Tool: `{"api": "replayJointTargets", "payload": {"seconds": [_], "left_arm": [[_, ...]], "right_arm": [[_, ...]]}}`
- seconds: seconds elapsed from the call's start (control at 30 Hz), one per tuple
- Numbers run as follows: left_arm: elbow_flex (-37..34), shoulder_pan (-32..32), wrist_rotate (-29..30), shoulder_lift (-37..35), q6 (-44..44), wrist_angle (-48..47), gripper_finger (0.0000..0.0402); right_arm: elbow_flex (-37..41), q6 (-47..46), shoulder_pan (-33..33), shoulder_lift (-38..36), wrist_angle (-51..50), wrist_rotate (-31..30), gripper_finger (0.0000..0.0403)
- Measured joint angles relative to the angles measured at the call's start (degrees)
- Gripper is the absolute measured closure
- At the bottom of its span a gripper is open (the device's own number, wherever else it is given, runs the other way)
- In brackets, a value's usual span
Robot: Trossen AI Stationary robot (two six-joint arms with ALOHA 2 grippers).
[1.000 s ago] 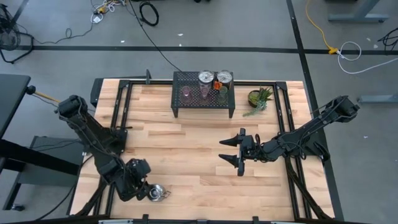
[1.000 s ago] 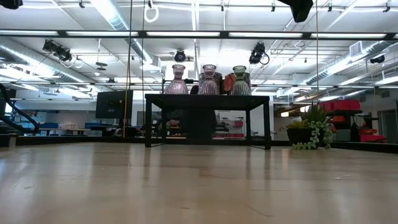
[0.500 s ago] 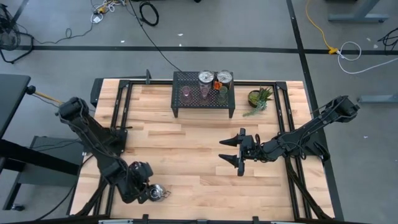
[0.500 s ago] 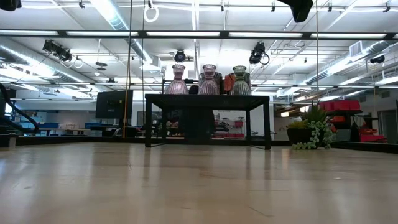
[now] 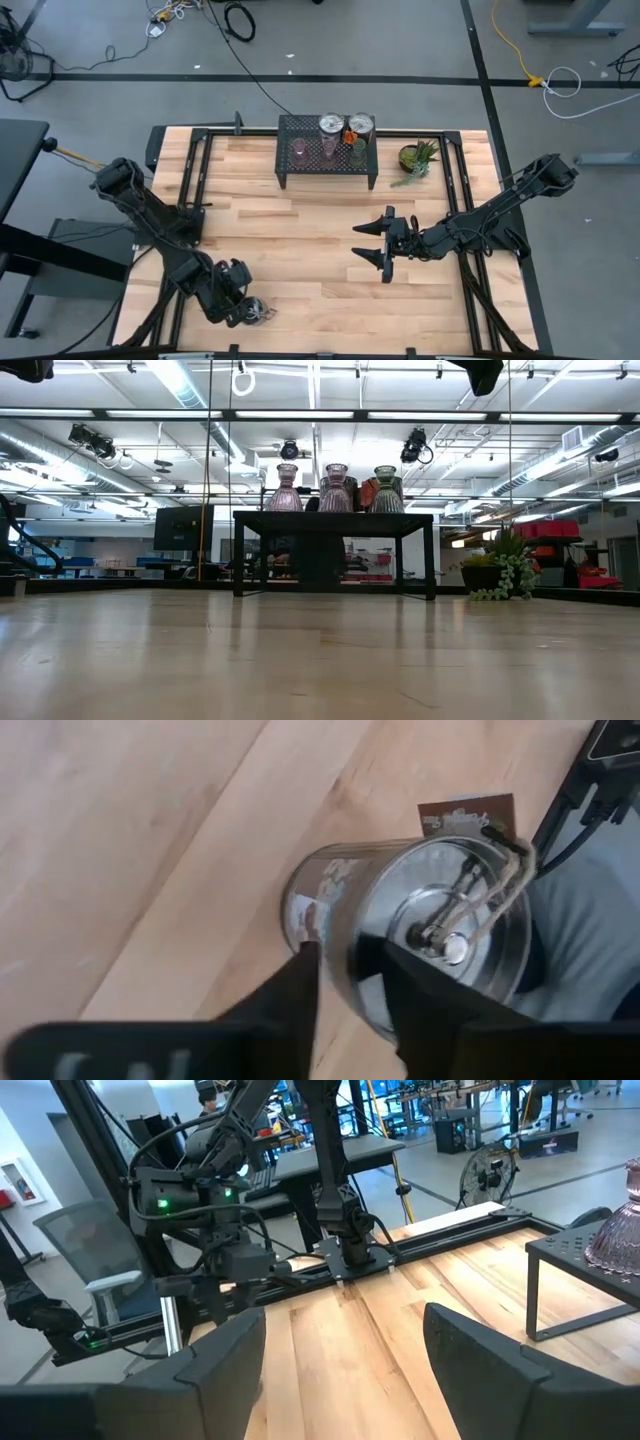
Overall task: Pick & Place candle stick holders
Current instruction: Put the scented candle on the shelf aligned with the other silver scented candles
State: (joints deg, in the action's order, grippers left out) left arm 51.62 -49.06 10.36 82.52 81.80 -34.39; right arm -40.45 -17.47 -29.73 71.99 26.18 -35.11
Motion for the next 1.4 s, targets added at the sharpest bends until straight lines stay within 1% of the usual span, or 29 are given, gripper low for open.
{"api": "replayJointTargets", "payload": {"seconds": [0.13,0.17,0.2,0.37,0.47,0.77,0.87,0.97,1.13,1.23,1.33,1.4], "left_arm": [[0.0,0.2,-0.8,-0.1,-0.1,-0.6,0.0369],[0.0,0.2,-0.9,-0.1,-0.5,-0.8,0.0383],[0.0,0.2,-0.9,0.0,-0.8,-1.0,0.0388],[0.0,0.3,0.1,0.0,-0.7,-3.1,0.0395],[0.0,1.0,-0.6,-0.1,-0.7,-4.5,0.0397],[0.8,4.5,-1.2,-0.5,-6.5,-5.9,0.04],[2.2,5.4,-1.4,-0.3,-8.7,-6.9,0.04],[4.4,5.9,-1.1,-0.2,-9.5,-12.1,0.0401],[7.0,6.2,-0.6,-0.3,-9.2,-17.1,0.0401],[8.0,6.3,0.3,-0.3,-10.5,-18.4,0.0401],[9.2,7.5,0.5,-0.3,-12.2,-18.9,0.0401],[10.2,8.5,1.1,-0.3,-14.0,-20.7,0.0401]], "right_arm": [[0.0,0.0,0.0,0.0,0.0,0.0,0.0134],[0.0,0.0,0.0,0.0,0.0,0.0,0.0134],[0.0,0.0,0.0,0.0,0.0,0.0,0.0134],[0.0,0.0,0.0,0.0,0.1,0.0,0.0134],[0.0,0.0,0.0,0.0,0.1,0.0,0.0134],[0.0,0.1,0.0,0.0,0.1,0.0,0.0134],[0.0,0.5,0.0,0.0,0.0,0.0,0.0134],[0.0,0.5,0.0,0.0,0.0,0.0,0.0134],[0.0,0.6,0.0,0.0,-0.1,0.0,0.0134],[0.0,0.6,0.0,0.0,-0.1,0.0,0.0134],[0.0,0.6,0.0,0.0,-0.1,0.0,0.0134],[0.0,0.6,0.0,0.0,-0.1,0.0,0.0134]]}}
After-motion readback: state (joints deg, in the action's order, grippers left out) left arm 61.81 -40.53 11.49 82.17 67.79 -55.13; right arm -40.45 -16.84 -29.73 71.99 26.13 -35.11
